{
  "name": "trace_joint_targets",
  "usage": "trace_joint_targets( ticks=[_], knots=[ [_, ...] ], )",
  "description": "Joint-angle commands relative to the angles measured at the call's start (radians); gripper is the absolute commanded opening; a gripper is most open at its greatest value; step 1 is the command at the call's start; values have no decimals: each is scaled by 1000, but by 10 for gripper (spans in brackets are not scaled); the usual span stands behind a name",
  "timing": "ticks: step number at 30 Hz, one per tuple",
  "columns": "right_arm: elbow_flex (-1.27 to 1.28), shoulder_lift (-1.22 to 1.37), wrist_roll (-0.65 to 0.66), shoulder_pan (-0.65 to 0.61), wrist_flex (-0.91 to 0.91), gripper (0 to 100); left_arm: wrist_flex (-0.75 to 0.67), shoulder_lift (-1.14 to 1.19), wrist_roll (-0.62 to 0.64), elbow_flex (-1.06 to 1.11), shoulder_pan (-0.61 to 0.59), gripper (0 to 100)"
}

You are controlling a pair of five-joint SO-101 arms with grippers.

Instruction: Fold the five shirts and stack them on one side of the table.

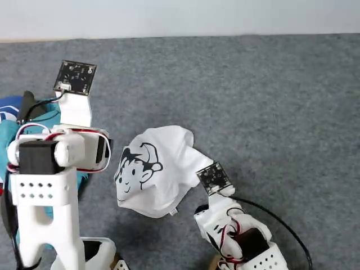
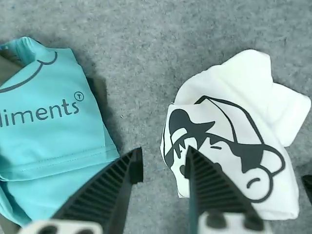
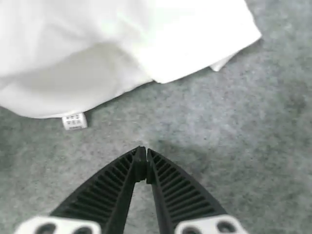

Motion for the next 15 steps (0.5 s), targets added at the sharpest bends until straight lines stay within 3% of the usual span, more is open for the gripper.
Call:
trace_joint_targets(
  ticks=[1,6,8,15],
  knots=[
    [-34,-7,87,153,-4,14,25,8,11,1,12,141],
    [-110,-7,308,412,-68,15,26,2,9,1,127,142],
    [-180,4,333,490,-70,14,26,9,9,1,183,144],
    [-503,208,348,515,51,14,26,11,-21,124,238,145]
  ],
)
